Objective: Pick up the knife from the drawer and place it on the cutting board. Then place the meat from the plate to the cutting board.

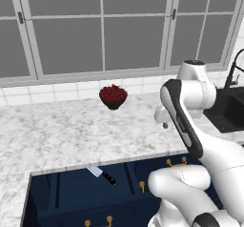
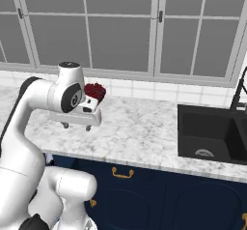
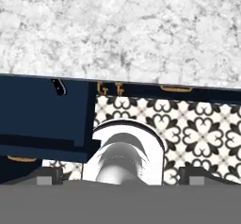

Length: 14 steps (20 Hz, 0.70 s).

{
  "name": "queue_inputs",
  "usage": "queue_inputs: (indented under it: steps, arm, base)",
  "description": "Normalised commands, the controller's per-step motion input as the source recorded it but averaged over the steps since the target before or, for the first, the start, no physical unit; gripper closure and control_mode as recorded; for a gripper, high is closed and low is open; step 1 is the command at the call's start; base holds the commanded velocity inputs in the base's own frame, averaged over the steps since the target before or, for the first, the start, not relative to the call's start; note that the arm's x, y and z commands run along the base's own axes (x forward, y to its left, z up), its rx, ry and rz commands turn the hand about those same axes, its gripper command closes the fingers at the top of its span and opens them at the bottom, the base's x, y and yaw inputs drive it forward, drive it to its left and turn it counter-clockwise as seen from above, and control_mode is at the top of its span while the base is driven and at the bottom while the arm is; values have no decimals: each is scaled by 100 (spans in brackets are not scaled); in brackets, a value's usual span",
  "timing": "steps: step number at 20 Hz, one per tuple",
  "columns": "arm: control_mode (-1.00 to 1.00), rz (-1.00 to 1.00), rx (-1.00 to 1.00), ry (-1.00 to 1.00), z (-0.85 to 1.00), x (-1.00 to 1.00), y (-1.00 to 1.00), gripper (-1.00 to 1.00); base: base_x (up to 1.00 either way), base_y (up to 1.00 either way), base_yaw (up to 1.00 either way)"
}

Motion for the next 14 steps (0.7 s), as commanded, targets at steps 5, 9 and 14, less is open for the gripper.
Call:
queue_inputs:
  steps: [5,9,14]
  arm:
    - [-100,1,-1,1,-60,-55,0,-100]
    - [-100,1,-2,1,-76,-29,9,-100]
    - [100,0,0,0,0,0,0,-100]
  base:
    - [0,0,0]
    - [0,0,0]
    - [-33,-10,22]
